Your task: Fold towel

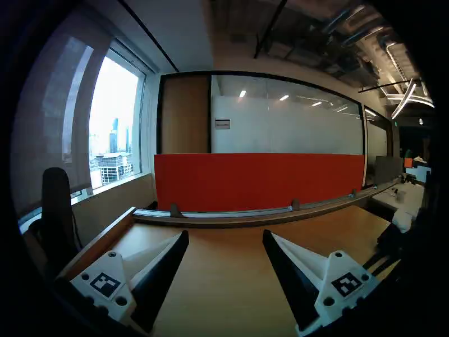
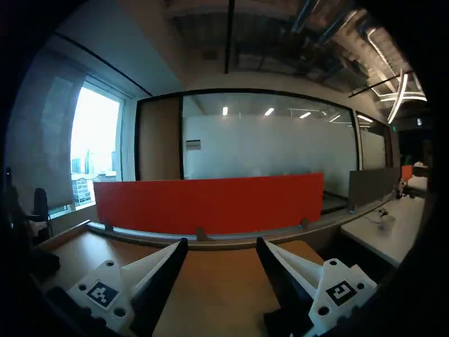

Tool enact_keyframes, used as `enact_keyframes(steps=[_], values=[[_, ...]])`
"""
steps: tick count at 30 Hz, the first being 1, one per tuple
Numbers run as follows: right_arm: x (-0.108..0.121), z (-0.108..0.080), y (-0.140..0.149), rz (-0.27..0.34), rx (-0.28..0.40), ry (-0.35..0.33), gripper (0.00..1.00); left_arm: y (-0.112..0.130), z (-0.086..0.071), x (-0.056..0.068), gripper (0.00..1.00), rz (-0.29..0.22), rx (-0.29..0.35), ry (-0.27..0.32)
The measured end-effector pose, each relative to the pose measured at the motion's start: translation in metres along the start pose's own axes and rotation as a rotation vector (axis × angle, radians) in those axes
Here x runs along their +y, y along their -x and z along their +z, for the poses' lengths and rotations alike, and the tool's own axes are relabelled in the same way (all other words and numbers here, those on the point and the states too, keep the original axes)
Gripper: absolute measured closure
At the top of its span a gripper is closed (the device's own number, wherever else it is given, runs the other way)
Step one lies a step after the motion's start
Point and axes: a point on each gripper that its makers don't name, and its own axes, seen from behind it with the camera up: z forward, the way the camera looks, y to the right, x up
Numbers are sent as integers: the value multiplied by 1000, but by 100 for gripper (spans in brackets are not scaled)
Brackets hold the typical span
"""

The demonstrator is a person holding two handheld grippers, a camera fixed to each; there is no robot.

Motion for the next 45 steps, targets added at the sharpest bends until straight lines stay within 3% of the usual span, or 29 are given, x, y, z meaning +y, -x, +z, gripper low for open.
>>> enact_keyframes(steps=[15, 36, 45], values=[[-3, 3, 6, 21, -3, 3, 6, 0, 5, 4, 2, -4, 2, 12], [-24, 19, 19, 26, -25, -14, 6, 9, 6, -2, 2, -19, -1, -13], [-26, 16, 19, 16, -38, -3, 6, 23, 6, -7, 3, 18, -25, -36]])
